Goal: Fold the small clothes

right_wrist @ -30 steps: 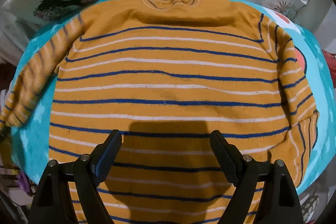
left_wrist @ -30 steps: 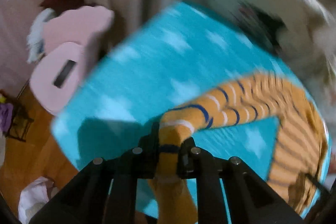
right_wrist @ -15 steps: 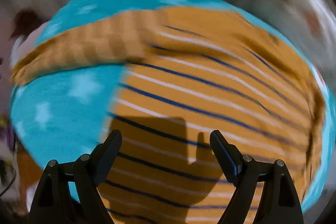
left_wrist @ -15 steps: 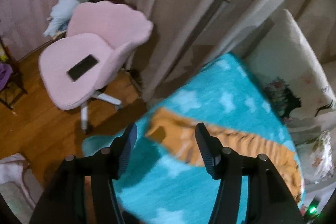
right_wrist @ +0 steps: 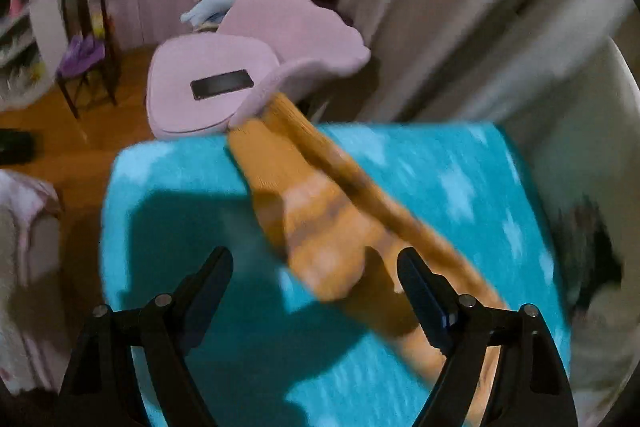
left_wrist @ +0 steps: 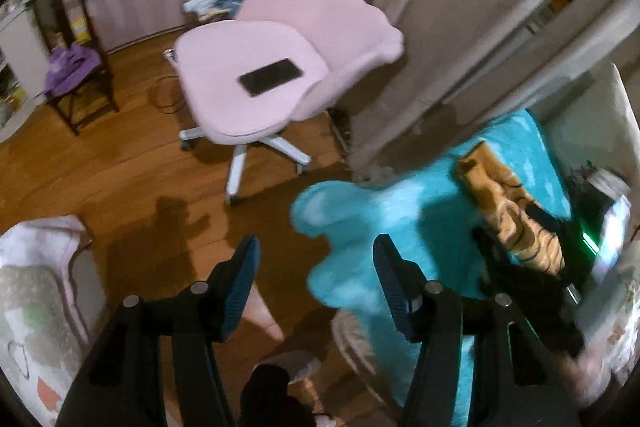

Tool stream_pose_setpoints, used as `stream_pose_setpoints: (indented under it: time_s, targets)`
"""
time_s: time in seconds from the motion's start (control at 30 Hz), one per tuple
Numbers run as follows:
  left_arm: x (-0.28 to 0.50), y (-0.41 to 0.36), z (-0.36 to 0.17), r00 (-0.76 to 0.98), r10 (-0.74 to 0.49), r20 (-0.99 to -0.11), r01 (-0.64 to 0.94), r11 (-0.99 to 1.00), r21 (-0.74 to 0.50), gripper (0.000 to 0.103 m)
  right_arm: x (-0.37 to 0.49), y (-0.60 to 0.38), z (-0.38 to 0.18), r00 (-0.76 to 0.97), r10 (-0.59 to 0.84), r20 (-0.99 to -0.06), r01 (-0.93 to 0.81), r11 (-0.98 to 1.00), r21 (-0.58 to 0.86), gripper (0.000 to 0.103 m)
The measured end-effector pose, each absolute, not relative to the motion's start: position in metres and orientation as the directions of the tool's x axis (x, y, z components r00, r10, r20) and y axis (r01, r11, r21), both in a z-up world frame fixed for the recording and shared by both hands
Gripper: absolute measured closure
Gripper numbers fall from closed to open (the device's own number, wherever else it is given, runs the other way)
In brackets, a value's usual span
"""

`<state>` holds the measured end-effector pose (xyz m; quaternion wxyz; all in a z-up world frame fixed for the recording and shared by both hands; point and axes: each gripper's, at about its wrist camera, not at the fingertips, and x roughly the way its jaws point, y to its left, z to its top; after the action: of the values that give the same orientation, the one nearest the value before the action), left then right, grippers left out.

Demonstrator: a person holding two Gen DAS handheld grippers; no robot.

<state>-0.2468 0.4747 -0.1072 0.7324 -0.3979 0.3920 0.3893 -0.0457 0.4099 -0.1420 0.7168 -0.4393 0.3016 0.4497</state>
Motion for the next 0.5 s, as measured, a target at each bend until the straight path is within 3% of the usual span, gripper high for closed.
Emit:
stream_pose_setpoints:
  time_s: [0.07,0.1,0.13,0.2,0.33,0.5]
  targets:
    - [-0.259,0.472,-0.104,0.376,0.274,-0.885,-0.892,0.366,-0.265,0.045,-0.046,0.419,-0.148,0.440,0.393,-0.807,-0.897,0.224,-0.380,0.021]
    - [-0.263,0.472,-0.103,0.373,0.279,-0.885,-0.894,0.363,-0.262,0.045,-0.042,0.422,-0.147,0.438,0.384,-0.813,-0.897,0.242,-0.370,0.029]
    - [-0.266,0.471,-0.102,0.374,0.280,-0.884,-0.894,0.361,-0.264,0.045,-0.037,0.424,-0.145,0.405,0.383,-0.830,-0.910,0.255,-0.327,0.061]
    - [-0.262,0.470,-0.099,0.382,0.276,-0.882,-0.890,0.367,-0.271,0.045,-0.022,0.423,-0.140,0.291,0.368,-0.883,-0.937,0.298,-0.184,0.095]
    - [-0.227,0.462,-0.090,0.436,0.254,-0.863,-0.851,0.429,-0.304,0.045,0.003,0.385,-0.107,0.182,0.456,-0.871,-0.913,0.408,0.023,0.097]
    - [-0.160,0.429,-0.074,0.513,0.158,-0.844,-0.750,0.560,-0.351,0.045,0.043,0.280,-0.056,0.209,0.546,-0.811,-0.806,0.566,0.173,0.097]
